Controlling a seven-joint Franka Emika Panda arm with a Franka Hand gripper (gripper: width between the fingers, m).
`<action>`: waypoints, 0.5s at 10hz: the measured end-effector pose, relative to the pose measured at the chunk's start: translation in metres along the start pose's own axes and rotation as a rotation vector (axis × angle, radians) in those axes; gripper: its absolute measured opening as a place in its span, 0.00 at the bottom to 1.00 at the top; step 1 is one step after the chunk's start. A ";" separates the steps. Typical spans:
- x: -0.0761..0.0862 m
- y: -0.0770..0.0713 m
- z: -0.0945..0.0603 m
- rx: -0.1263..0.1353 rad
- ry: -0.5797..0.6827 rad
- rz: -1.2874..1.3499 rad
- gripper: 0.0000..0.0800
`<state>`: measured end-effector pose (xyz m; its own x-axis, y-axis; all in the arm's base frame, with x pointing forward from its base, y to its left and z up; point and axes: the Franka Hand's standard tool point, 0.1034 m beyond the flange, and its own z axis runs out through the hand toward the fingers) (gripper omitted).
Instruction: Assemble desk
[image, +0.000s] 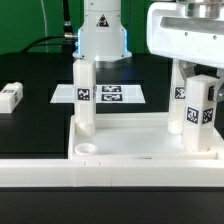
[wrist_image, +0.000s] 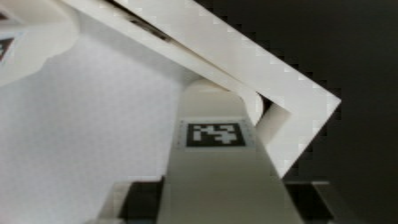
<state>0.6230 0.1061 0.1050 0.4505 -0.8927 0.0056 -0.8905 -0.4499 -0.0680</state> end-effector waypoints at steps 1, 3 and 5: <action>0.000 0.000 0.000 0.001 0.000 0.050 0.36; -0.001 0.000 0.000 0.001 0.000 0.084 0.36; -0.001 0.000 0.000 0.001 0.000 0.038 0.66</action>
Offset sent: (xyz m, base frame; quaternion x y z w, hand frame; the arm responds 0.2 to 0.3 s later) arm 0.0000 0.0000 0.0000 0.0000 0.0000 0.0000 1.0000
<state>0.6229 0.1070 0.1049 0.4167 -0.9091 0.0033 -0.9068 -0.4159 -0.0689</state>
